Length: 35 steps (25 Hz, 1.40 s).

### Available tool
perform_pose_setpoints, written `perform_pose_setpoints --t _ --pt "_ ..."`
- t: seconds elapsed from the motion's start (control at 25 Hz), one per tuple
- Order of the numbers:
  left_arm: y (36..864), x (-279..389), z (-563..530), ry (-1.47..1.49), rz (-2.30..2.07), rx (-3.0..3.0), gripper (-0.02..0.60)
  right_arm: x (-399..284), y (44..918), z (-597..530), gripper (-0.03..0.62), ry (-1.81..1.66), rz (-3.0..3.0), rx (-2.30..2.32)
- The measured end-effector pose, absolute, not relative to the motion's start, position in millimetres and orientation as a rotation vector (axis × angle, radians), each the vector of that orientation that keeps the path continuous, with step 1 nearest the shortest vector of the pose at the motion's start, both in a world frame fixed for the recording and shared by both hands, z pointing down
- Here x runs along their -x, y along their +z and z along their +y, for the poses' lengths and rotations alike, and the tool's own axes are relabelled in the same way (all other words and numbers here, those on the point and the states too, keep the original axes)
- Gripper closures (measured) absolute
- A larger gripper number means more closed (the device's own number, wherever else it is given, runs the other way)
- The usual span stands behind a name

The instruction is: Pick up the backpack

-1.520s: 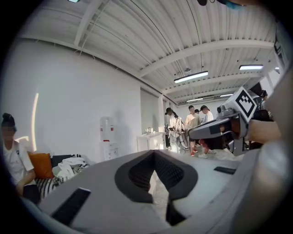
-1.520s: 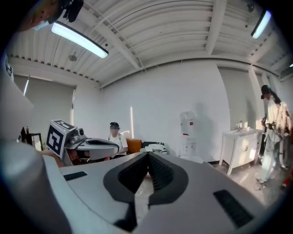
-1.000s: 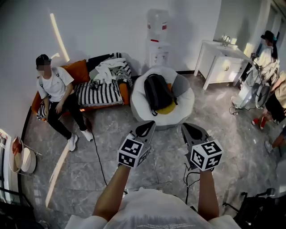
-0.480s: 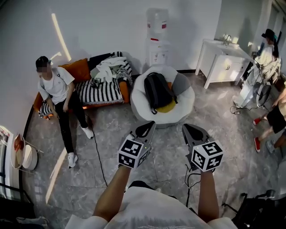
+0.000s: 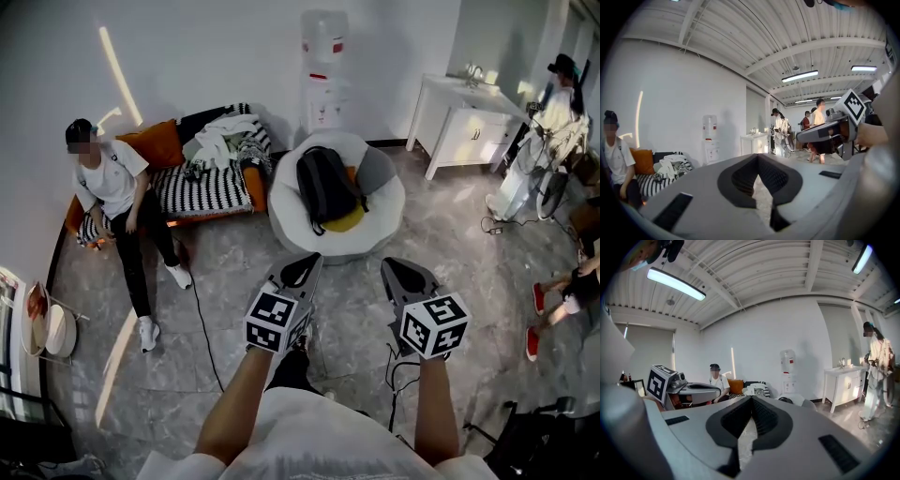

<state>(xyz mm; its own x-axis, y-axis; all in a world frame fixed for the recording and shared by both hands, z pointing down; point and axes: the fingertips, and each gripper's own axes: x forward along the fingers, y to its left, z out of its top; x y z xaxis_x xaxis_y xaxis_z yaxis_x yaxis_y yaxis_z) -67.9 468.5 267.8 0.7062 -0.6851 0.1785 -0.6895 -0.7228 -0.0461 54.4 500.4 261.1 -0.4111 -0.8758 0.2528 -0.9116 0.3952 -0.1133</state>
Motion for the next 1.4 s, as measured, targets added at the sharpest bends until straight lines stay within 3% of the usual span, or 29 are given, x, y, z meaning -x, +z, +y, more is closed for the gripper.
perform_pose_setpoints --t 1.4 --pt "273.6 69.7 186.5 0.317 -1.237 -2.817 0.569 -55.2 266.9 204.1 0.594 0.355 -2.513 -1.549"
